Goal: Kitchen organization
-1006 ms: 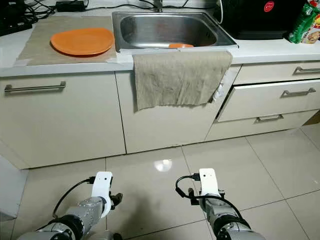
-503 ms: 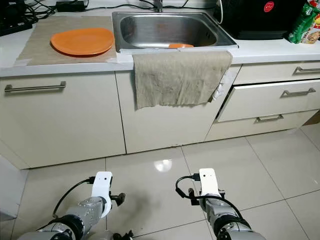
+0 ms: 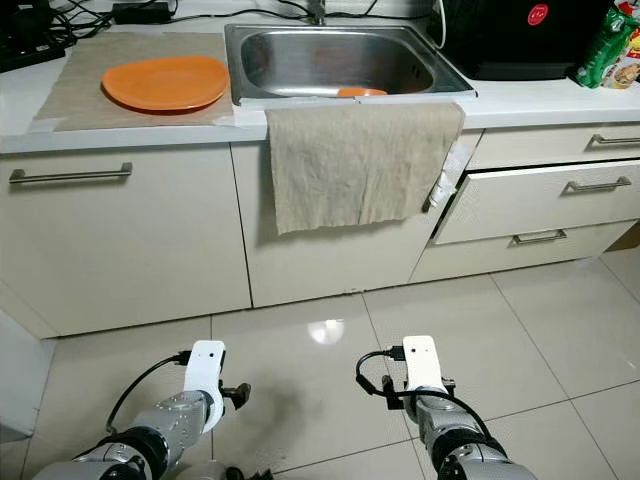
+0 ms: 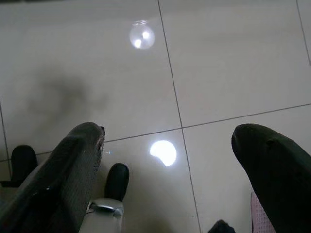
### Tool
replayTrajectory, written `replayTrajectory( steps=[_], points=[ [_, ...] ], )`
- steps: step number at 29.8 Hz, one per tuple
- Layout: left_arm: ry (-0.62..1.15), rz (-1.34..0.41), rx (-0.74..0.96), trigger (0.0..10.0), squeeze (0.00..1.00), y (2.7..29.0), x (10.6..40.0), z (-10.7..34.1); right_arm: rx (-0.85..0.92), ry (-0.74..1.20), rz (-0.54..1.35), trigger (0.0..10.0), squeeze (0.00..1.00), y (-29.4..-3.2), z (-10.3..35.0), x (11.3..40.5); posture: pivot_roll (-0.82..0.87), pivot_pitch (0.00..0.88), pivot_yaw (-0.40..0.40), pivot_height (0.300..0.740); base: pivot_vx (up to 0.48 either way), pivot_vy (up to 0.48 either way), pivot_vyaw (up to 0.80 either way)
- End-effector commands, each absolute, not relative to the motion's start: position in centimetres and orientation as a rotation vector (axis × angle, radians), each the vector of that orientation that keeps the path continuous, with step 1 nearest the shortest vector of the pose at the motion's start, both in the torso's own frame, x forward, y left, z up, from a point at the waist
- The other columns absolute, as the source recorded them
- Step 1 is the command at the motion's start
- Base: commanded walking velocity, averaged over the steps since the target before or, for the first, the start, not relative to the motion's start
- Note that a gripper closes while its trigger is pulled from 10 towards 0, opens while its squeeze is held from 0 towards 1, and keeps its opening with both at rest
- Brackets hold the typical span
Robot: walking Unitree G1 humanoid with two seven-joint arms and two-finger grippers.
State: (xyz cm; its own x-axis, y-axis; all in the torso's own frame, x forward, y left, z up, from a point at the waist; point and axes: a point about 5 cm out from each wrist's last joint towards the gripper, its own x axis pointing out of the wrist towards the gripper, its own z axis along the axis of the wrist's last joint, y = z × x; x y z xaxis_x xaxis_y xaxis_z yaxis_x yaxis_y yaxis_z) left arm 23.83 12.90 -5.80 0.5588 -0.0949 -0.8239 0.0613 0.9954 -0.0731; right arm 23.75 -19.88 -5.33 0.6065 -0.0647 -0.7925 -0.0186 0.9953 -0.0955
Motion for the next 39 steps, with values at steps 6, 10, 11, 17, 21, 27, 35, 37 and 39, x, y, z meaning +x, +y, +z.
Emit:
replayTrajectory(
  steps=[6,10,11,17,21,27,35,37,39],
  points=[
    [0.967,-0.084,-0.035,10.0,1.00,13.1,24.0,-5.7,-0.110,0.922,-0.006,10.0,0.00,-19.6,-5.4,23.7,0.04,0.000,-0.067,0.740,0.000,0.000,0.00],
    [0.971,-0.082,-0.030,10.0,1.00,13.4,23.8,-5.8,-0.109,0.927,-0.006,10.0,0.00,-19.5,-5.5,23.5,0.04,0.003,-0.061,0.740,0.000,0.000,0.00],
    [0.975,-0.079,-0.026,10.0,1.00,13.5,23.6,-5.9,-0.106,0.929,-0.006,10.0,0.00,-19.5,-5.6,23.4,0.04,0.008,-0.062,0.740,0.000,0.000,0.00],
    [0.994,-0.074,-0.045,10.0,1.00,13.5,22.9,-6.4,-0.113,0.955,0.000,10.0,0.00,-19.6,-6.2,22.5,0.04,0.037,-0.072,0.740,0.000,0.000,0.00],
    [0.997,-0.077,-0.054,10.0,1.00,13.3,22.9,-6.4,-0.119,0.960,0.000,10.0,0.00,-19.7,-6.3,22.3,0.04,0.040,-0.071,0.740,0.000,0.000,0.00],
    [1.001,-0.056,-0.035,10.0,0.00,13.5,22.9,-6.4,-0.118,0.951,0.001,10.0,0.00,-19.5,-6.1,22.7,0.06,0.043,-0.072,0.740,0.000,0.000,0.00],
    [0.996,-0.022,-0.017,10.0,0.00,14.4,23.0,-6.4,-0.132,0.933,0.023,10.0,0.00,-19.0,-5.7,23.4,0.08,0.032,-0.076,0.740,0.000,0.000,0.00],
    [0.992,-0.004,0.006,10.0,0.00,14.7,23.0,-6.3,-0.127,0.925,0.019,10.0,0.00,-19.0,-5.6,23.6,0.08,0.023,-0.075,0.740,0.000,0.000,0.00],
    [0.981,0.007,0.010,10.0,0.00,14.9,23.2,-6.2,-0.122,0.920,0.016,10.0,0.00,-18.9,-5.5,23.7,0.08,0.020,-0.074,0.740,0.000,0.000,0.00]
  ],
)
